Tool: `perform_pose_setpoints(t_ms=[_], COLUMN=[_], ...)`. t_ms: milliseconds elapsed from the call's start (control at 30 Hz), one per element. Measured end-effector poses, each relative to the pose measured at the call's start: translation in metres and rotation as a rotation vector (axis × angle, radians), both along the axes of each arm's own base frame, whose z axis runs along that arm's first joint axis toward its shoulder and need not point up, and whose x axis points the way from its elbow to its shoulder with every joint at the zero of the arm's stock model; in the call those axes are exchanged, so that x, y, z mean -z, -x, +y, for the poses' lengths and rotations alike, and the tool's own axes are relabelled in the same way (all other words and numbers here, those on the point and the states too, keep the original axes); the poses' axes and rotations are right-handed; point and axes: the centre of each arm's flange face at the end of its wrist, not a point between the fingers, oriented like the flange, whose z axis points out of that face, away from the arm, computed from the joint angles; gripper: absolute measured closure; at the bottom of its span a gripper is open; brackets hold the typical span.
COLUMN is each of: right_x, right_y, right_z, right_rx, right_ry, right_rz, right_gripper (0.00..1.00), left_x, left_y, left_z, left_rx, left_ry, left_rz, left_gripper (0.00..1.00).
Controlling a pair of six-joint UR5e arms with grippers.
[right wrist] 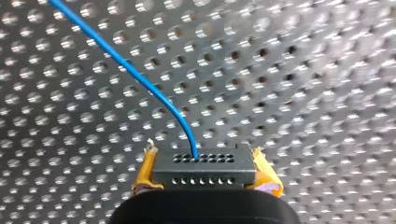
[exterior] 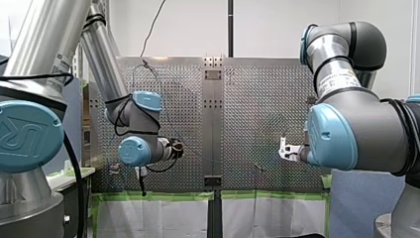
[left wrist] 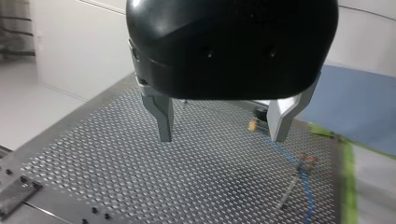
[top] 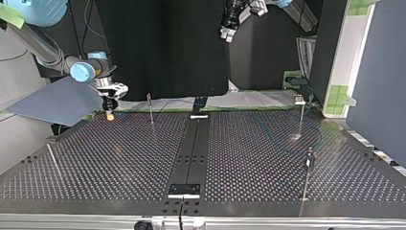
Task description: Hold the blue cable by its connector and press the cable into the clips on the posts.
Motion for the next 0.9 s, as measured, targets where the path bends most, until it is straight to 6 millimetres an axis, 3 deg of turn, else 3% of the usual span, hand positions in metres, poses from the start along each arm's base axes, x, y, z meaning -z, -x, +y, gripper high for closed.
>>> perform_pose_setpoints(t_ms=[333, 900], right_x=[-0.052, -0.134], right_y=[-0.015, -0.033], right_z=[0.008, 0.015], right_rx=[-0.023, -0.048], right_ry=[0.042, 0.154], right_rz=[-0.007, -0.044], right_gripper=[1.0, 1.0], left_x=[0.016, 0.016], left_y=[0.025, 0.017], left_z=[0.027, 0.025], left_rx=[0.003, 0.018], left_ry=[-0.077, -0.153], left_rz=[0.058, 0.07], left_gripper=[0.0, 0.0])
